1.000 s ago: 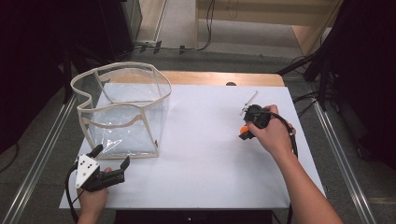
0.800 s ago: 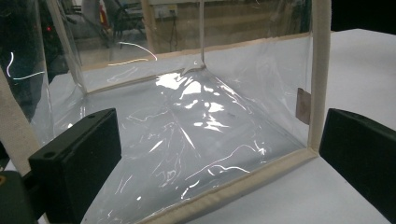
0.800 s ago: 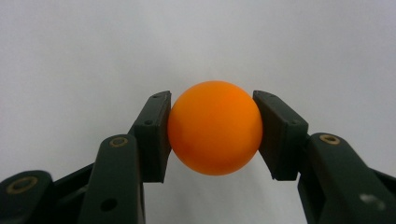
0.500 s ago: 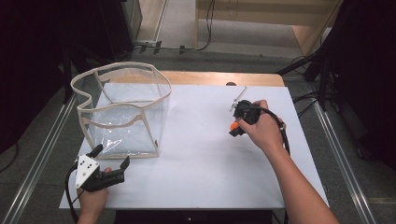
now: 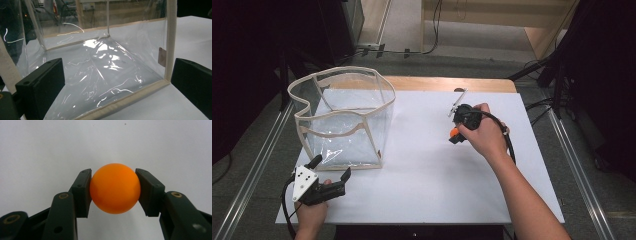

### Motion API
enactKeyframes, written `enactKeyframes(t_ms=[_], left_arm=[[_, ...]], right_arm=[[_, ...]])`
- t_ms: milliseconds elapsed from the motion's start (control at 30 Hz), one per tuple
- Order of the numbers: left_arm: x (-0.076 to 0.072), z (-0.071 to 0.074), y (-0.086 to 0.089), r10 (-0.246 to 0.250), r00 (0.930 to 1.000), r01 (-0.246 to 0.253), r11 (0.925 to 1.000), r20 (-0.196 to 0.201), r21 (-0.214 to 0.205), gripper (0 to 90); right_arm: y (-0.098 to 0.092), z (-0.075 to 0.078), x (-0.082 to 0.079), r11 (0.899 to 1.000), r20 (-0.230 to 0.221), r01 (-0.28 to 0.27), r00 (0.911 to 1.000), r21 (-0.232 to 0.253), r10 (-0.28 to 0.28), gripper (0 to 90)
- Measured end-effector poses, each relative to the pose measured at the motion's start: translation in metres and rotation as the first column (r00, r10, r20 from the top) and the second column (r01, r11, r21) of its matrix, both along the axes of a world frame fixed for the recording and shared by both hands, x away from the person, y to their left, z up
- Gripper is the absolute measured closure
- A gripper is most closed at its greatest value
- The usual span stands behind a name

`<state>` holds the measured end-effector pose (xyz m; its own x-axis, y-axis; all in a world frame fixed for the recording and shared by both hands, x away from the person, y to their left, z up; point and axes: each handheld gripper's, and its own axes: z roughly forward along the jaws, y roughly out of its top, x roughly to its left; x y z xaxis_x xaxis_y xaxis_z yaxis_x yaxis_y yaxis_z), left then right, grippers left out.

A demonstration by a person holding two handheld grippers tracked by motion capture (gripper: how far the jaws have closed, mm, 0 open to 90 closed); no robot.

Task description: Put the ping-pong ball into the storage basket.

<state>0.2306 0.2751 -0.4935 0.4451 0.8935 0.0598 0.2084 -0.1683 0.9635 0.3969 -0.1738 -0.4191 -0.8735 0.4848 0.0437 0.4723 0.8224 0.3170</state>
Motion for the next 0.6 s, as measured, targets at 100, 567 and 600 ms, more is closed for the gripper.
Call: enactKeyframes(t_ms=[100,567,600], left_arm=[[0.000,0.000,0.000,0.000,1.0000,0.000,1.0000,0.000,0.000,0.0],[0.000,0.000,0.000,-0.001,1.0000,0.001,1.0000,0.000,-0.002,0.0],[0.000,0.000,0.000,0.001,1.0000,-0.001,1.0000,0.000,-0.003,0.0]], right_arm=[[0.006,0.003,0.001,1.000,0.000,-0.009,1.0000,-0.003,0.009,47.7],[0.027,0.013,0.007,0.999,0.015,-0.050,0.9986,0.021,0.050,47.7],[0.029,0.015,0.007,0.999,0.011,-0.047,0.9989,0.021,0.046,47.7]])
